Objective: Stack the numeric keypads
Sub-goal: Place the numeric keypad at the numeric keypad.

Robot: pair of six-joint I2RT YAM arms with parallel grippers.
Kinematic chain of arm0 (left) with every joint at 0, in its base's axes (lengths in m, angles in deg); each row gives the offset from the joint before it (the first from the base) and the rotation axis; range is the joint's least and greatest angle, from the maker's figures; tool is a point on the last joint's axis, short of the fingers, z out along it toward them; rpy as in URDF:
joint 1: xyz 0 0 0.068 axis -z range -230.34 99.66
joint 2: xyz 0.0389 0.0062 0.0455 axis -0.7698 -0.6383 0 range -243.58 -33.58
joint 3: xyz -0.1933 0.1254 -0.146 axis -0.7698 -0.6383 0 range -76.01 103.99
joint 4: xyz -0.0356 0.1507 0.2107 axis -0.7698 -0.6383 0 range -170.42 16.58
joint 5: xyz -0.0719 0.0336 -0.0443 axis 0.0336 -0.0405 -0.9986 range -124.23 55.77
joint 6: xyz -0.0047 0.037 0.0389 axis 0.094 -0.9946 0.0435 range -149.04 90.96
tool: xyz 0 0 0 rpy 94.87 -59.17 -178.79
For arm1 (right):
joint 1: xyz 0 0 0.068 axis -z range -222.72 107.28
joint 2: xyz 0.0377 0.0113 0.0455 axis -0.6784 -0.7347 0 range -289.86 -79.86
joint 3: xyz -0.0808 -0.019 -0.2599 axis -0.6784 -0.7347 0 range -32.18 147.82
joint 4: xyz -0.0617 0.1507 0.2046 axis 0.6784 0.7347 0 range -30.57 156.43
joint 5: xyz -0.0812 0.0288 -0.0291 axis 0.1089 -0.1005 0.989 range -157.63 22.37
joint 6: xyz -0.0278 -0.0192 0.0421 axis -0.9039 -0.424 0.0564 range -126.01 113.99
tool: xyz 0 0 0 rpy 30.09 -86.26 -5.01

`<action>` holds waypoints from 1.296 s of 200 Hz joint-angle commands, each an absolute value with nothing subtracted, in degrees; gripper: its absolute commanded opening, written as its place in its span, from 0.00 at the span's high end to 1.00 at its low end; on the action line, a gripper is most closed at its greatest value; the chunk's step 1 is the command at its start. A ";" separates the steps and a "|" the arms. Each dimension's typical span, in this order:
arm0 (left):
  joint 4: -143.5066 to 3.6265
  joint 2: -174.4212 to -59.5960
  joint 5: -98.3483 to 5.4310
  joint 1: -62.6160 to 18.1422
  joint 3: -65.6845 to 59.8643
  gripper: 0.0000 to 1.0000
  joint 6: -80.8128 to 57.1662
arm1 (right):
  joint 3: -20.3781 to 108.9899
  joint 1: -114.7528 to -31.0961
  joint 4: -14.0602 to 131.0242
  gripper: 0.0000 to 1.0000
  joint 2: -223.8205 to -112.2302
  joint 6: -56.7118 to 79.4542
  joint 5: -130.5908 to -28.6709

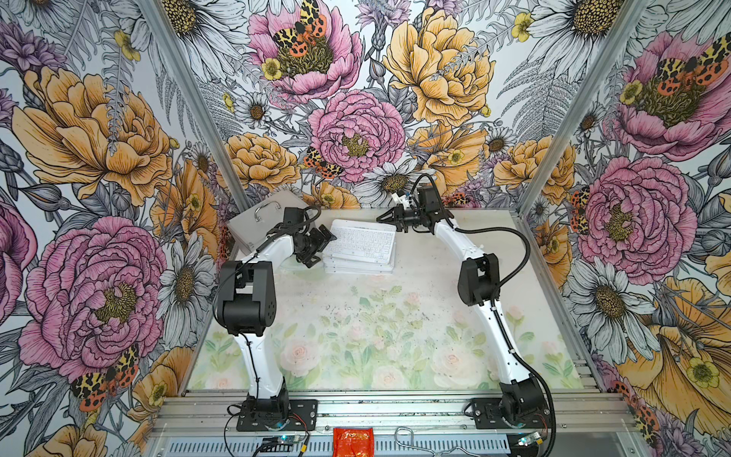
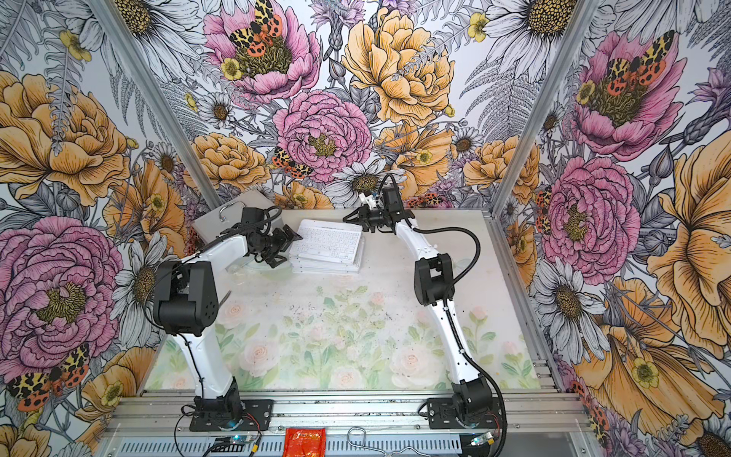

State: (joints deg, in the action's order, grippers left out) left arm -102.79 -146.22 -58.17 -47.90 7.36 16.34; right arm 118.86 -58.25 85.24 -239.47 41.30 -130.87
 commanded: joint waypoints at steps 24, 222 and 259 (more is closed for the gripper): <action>-102.58 -146.56 -57.74 -48.41 8.23 0.01 14.99 | 121.15 -57.38 83.20 0.54 -241.31 38.58 -129.14; -103.74 -138.54 -58.09 -48.73 2.81 0.01 13.85 | 87.00 -58.59 94.25 0.00 -209.91 30.44 -84.09; -103.67 -135.82 -58.90 -48.42 1.10 0.01 13.65 | 77.24 -62.82 94.28 0.00 -204.34 34.28 -79.95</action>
State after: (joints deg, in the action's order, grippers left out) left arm -103.70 -138.70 -58.24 -48.12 2.48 15.25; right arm 80.98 -59.39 94.04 -206.25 31.88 -86.59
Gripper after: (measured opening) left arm 0.988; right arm 0.996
